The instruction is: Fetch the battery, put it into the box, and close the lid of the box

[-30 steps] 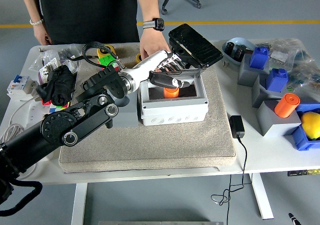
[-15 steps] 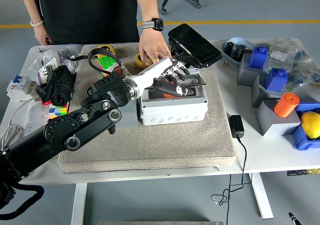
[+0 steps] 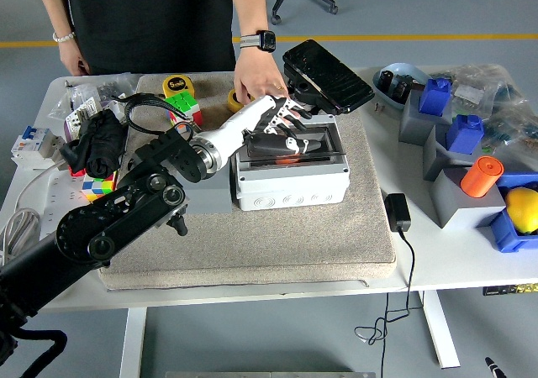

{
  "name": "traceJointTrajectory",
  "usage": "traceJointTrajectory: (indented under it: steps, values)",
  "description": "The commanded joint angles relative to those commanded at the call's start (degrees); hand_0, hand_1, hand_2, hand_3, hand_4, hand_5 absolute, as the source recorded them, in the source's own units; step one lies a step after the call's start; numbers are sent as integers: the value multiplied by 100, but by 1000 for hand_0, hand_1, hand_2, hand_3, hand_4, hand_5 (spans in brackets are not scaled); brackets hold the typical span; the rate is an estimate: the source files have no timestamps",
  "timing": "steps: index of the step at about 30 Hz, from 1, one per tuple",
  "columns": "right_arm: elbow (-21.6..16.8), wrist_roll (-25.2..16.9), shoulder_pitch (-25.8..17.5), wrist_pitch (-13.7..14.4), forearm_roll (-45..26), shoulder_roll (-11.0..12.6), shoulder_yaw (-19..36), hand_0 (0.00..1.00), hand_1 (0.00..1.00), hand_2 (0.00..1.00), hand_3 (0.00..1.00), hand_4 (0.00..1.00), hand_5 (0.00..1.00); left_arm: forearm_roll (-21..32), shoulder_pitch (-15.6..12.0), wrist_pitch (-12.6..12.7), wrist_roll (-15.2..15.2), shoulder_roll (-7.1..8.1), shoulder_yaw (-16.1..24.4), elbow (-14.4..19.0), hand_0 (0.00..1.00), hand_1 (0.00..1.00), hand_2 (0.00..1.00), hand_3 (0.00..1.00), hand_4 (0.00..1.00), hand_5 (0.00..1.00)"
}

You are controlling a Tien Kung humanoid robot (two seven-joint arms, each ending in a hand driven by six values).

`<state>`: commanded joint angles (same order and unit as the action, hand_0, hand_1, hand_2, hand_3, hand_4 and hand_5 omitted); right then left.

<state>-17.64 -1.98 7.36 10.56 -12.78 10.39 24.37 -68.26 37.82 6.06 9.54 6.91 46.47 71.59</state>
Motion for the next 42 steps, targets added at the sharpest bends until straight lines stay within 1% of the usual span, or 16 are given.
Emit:
traceJointTrajectory:
  steps: [2,4,5,6,10,12,18,23,24,25,29,30,35,36,41,42]
  values:
    - [1,2,3,-2,-2,-2,1,724,664,654,596,998,604,468,-170,80,-207,41,258,71,365,544,587,608,928,319]
    - [2,4,3,-4,-11,-4,0,724,664,654,596,998,604,881,-287,126,-329,61,468,87,365,544,587,608,928,319]
    - [3,7,4,-6,-11,-5,1,724,664,653,596,998,604,1096,-369,147,-365,78,593,85,372,542,569,588,927,314]
    - [5,11,5,-10,-16,-7,-3,724,664,653,596,998,604,1252,-453,164,-390,102,716,70,372,542,569,588,927,314]
    - [16,29,10,-30,-56,-7,-45,724,664,653,596,998,604,1686,-688,176,-430,185,1086,-36,372,542,569,588,927,314]
    - [27,42,13,-43,-88,-6,-79,724,664,653,597,998,604,1741,-797,182,-462,232,1240,-61,364,526,558,578,926,311]
    - [83,106,5,-106,-254,-5,-243,726,664,653,596,998,605,1773,-1118,158,-494,396,1751,-42,361,522,552,571,924,307]
    - [114,149,15,-144,-347,-2,-325,726,664,653,596,998,605,1766,-1337,73,-531,544,2097,-53,361,522,552,571,924,307]
    - [115,154,20,-145,-349,-1,-327,726,664,653,595,998,605,1776,-1380,42,-556,574,2173,-54,385,539,554,570,921,296]
    - [114,156,25,-144,-347,0,-322,726,664,653,595,998,605,1792,-1422,9,-575,601,2251,-55,385,539,554,570,921,296]
    - [103,153,47,-129,-306,3,-285,726,664,653,595,998,605,1818,-1550,-86,-673,677,2507,-52,385,539,554,570,921,296]
    - [100,152,50,-128,-301,3,-283,727,665,653,596,998,606,1836,-1575,-99,-699,693,2560,-51,525,580,561,570,920,289]
    - [101,153,59,-132,-306,-6,-306,727,665,653,596,998,606,1879,-1675,-164,-760,775,2779,-33,525,580,561,570,920,289]
    - [103,155,59,-134,-312,-8,-316,727,666,654,598,998,608,1883,-1691,-168,-763,788,2812,-30,487,562,560,568,923,286]
    - [106,163,74,-136,-333,-8,-356,727,666,654,598,998,608,1889,-1767,-173,-757,826,2988,-23,487,562,560,568,923,286]
    - [106,164,78,-133,-332,-8,-353,726,666,654,597,998,608,1904,-1784,-173,-755,831,3034,-20,471,559,559,568,924,286]
